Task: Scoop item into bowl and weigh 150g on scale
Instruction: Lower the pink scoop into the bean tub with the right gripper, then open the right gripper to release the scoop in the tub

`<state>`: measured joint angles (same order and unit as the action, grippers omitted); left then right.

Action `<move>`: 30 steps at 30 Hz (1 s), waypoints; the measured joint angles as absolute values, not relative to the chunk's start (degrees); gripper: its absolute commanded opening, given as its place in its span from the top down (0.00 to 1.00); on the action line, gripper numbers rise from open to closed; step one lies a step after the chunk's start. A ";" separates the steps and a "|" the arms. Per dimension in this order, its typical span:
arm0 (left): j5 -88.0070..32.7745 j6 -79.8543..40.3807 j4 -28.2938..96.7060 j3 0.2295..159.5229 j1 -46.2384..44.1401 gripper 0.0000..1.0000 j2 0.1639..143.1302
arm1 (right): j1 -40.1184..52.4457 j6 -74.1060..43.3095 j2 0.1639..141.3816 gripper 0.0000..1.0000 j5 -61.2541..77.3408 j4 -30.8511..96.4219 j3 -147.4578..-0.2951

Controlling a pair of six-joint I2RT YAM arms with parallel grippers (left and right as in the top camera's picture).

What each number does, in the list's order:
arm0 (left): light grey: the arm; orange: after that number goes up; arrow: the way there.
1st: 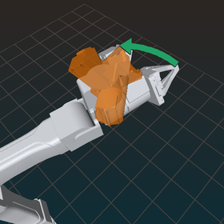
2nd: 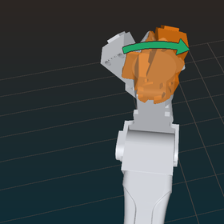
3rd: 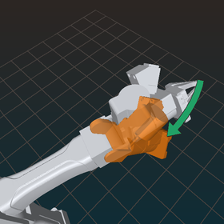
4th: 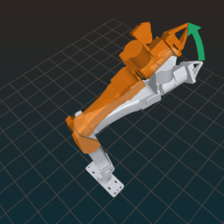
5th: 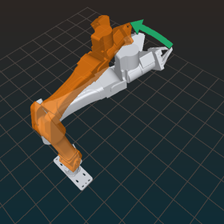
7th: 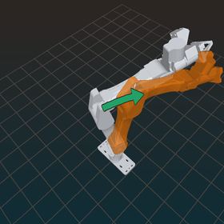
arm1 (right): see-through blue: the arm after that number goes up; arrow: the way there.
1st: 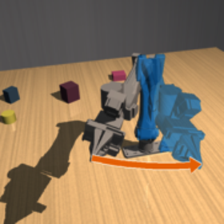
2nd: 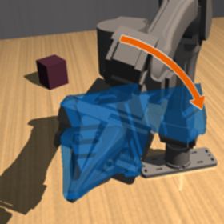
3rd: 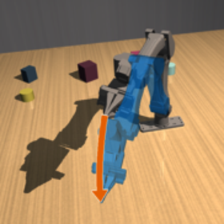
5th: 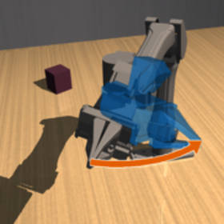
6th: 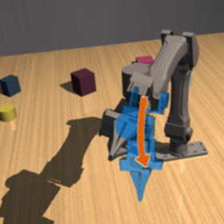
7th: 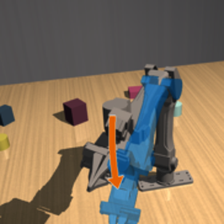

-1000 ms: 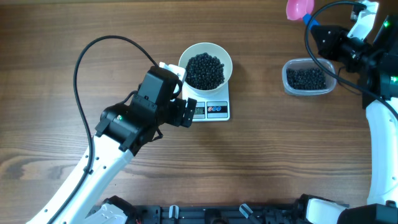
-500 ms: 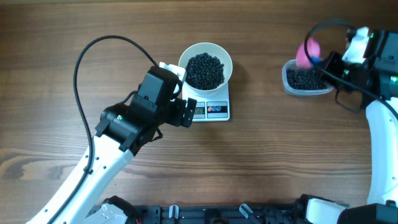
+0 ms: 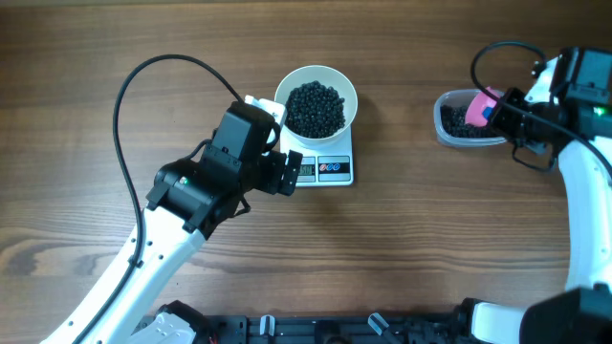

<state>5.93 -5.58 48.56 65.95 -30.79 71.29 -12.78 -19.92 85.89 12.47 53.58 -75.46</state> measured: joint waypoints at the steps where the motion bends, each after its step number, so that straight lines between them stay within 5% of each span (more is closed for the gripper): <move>1: 5.93 -5.58 48.56 65.95 -30.79 0.00 71.29 | -12.78 -19.99 86.78 0.96 12.86 53.58 -75.46; 13: 5.93 -5.58 48.56 65.95 -30.79 0.00 71.29 | -12.84 -22.24 90.24 0.64 13.41 53.60 -75.46; 21: 5.93 -5.58 48.56 65.95 -30.79 0.00 71.29 | -12.88 -22.41 90.24 0.02 10.28 55.40 -75.46; 30: 5.93 -5.58 48.56 65.95 -30.79 0.00 71.29 | -12.95 -22.00 90.24 0.00 2.37 57.87 -75.46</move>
<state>5.93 -5.58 48.56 65.95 -30.79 71.29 -12.95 -22.00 90.24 2.37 57.87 -75.46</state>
